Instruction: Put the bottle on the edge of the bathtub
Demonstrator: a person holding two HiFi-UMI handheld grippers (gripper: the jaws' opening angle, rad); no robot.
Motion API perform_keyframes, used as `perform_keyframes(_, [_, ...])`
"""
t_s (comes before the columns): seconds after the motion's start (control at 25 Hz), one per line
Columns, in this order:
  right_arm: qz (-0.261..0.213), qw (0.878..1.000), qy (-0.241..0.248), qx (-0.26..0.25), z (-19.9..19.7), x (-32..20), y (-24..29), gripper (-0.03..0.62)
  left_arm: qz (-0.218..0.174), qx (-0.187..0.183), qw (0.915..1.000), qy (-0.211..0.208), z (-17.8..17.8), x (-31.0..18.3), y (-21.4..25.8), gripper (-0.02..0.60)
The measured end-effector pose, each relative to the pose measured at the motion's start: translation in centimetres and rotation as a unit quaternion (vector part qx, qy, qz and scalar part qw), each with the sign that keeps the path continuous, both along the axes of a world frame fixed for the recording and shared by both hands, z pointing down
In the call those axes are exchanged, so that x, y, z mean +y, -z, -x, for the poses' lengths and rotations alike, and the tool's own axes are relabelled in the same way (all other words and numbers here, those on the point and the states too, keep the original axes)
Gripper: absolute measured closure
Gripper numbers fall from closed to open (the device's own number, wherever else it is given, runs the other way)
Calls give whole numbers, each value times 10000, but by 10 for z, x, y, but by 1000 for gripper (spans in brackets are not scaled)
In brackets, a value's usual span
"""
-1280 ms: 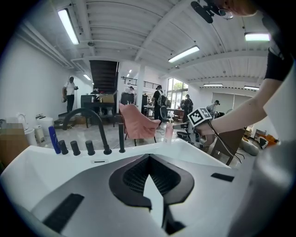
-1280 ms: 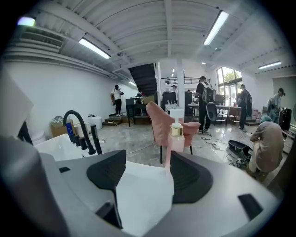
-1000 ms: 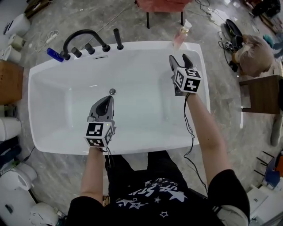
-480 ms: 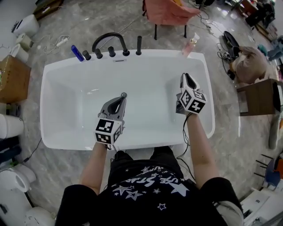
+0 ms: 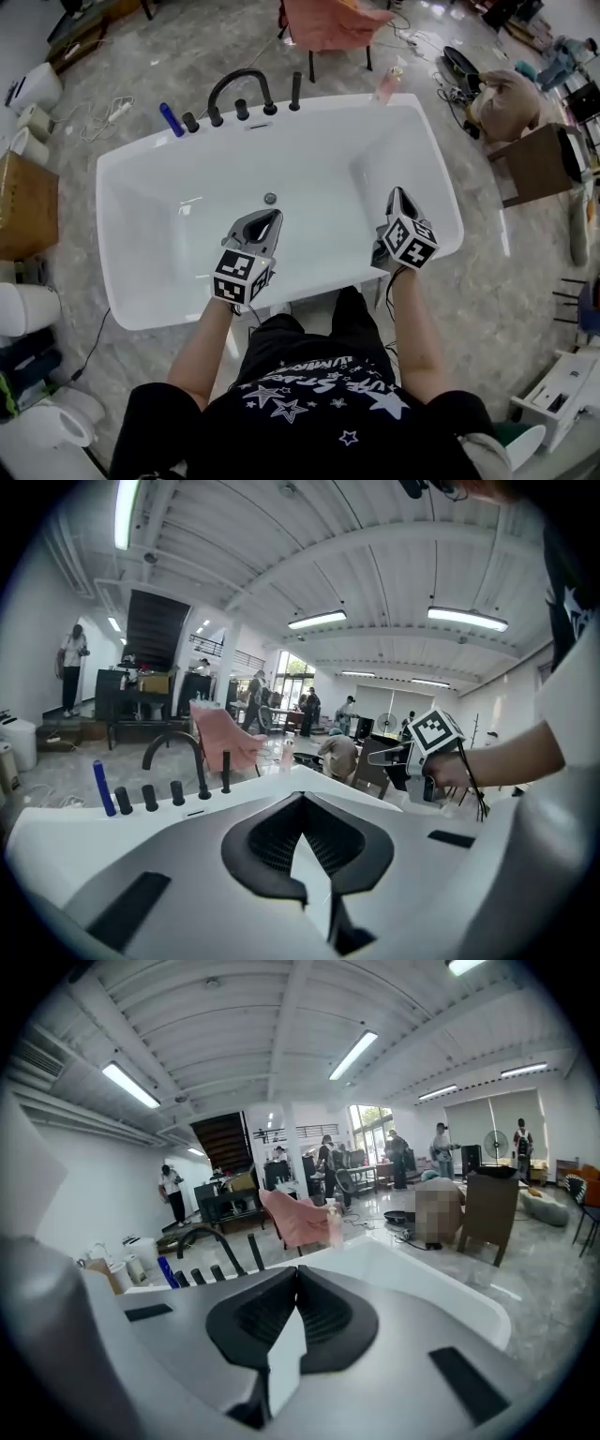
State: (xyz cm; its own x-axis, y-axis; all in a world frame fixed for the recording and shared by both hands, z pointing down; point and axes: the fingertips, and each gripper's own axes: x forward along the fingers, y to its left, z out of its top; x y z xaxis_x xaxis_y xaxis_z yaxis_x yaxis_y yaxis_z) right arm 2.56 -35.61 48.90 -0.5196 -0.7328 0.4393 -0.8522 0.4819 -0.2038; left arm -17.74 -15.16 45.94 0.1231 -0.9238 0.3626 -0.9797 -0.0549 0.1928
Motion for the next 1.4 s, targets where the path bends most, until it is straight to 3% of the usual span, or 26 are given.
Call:
perform_keyframes(0.16, [151, 9997, -183, 16, -19, 44, -2, 580, -4, -29, 9996, -282, -4, 12, 9, 566])
perform_keyframes(0.4, [156, 9996, -207, 55, -50, 82, -1, 580, -9, 120, 9993, -360, -28, 19, 7, 566])
perform_keyframes(0.8, [78, 9999, -152, -20, -122, 134, 14, 580, 20, -10, 9947, -1031, -131, 33, 18, 566])
perform_keyframes(1.0, [34, 9999, -104, -62, -148, 164, 17, 580, 34, -49, 9936, -1127, -168, 54, 22, 566])
perform_keyframes(1.4, [-83, 9998, -105, -145, -195, 216, 31, 580, 257, -186, 9935, -1090, -209, 106, 22, 566])
